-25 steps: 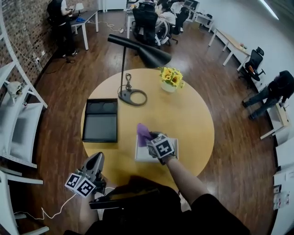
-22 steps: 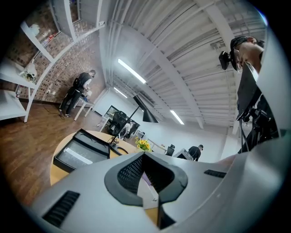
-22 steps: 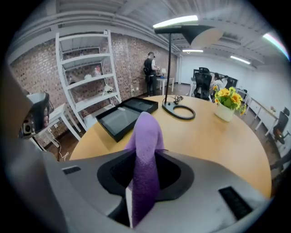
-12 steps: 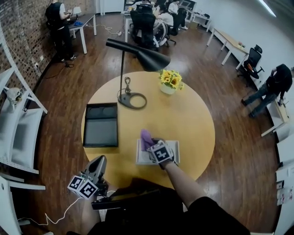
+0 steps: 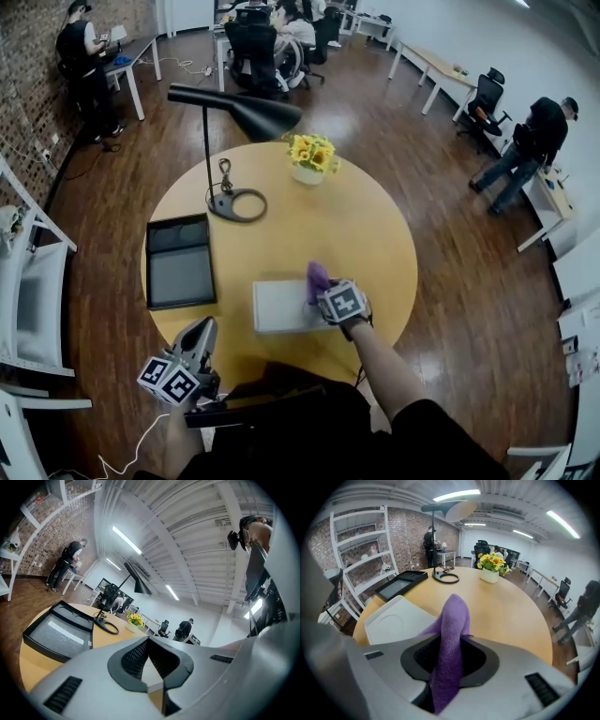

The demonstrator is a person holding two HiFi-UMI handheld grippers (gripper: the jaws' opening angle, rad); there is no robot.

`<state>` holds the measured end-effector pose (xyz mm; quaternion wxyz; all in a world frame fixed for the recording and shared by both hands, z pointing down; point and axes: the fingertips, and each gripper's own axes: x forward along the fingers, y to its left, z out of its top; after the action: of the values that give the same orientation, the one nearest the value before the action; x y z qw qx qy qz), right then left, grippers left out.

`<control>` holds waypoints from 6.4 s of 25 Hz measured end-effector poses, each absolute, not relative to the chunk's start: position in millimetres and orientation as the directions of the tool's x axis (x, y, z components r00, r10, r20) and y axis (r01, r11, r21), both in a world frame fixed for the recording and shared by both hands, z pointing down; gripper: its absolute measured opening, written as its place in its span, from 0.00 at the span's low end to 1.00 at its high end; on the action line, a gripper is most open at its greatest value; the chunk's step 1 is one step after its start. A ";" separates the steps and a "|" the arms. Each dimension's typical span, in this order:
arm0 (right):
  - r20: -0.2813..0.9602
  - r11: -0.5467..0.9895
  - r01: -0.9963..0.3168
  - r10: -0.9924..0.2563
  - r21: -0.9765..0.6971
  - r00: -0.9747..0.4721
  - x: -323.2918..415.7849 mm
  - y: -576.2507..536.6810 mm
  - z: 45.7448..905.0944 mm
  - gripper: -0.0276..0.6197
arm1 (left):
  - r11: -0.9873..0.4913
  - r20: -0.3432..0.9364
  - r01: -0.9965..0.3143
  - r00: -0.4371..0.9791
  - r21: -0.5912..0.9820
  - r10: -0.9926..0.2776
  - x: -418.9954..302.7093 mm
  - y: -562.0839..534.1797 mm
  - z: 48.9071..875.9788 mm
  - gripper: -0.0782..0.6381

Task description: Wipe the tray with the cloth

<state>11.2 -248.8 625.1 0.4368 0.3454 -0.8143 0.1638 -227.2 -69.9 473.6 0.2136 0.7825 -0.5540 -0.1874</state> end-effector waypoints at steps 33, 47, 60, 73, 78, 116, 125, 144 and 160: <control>0.792 0.891 -0.451 -0.238 -0.052 -0.562 -109.6 -155.2 624.5 0.20 | -0.174 -0.035 -0.823 0.185 0.541 -0.982 -254.1 -26.3 478.1 0.11; 0.817 0.801 -0.597 -0.375 0.047 -0.438 -8.3 -185.5 630.5 0.20 | -0.289 -0.021 -0.787 0.332 0.546 -0.943 -213.9 -59.5 484.2 0.11; 0.838 0.806 -0.474 -0.498 0.353 -0.224 42.2 -197.8 608.5 0.20 | -0.316 -0.046 -0.760 0.355 0.568 -0.934 -202.9 -68.9 474.7 0.11; 0.798 0.910 -0.413 -0.224 -0.034 -0.559 -55.6 -153.6 606.2 0.20 | -0.250 -0.031 -0.774 0.286 0.581 -0.958 -229.2 -43.8 482.4 0.11; 0.821 0.994 -0.101 -0.096 0.047 -0.563 -117.2 -97.8 614.3 0.20 | -0.252 -0.045 -0.760 0.282 0.599 -0.958 -226.9 -38.3 482.6 0.11; 0.660 0.712 -0.565 -0.191 -0.416 -0.727 81.1 -233.2 594.2 0.21 | -0.195 0.372 -0.857 0.397 0.476 -0.839 -161.7 -157.8 569.1 0.45; 0.456 0.157 -0.530 -0.346 -0.833 -0.820 88.6 -301.0 637.6 0.22 | -0.059 0.541 -0.835 0.407 0.547 -0.736 -140.3 -182.7 626.1 0.50; 0.477 -0.154 -0.457 -0.423 -0.876 -0.770 118.0 -223.4 701.4 0.21 | 0.057 0.517 -0.779 0.357 0.625 -0.778 -150.0 -181.3 645.1 0.50; 0.399 -0.259 -0.304 -0.540 -0.917 -0.742 120.5 -122.5 691.1 0.21 | -0.248 0.373 -0.814 0.482 0.526 -0.792 -157.2 -260.2 611.5 0.52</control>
<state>120.5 -122.5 691.1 -0.0826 0.3498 -0.6032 0.7120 -157.2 -260.2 611.5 0.3428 0.7898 -0.5085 0.0156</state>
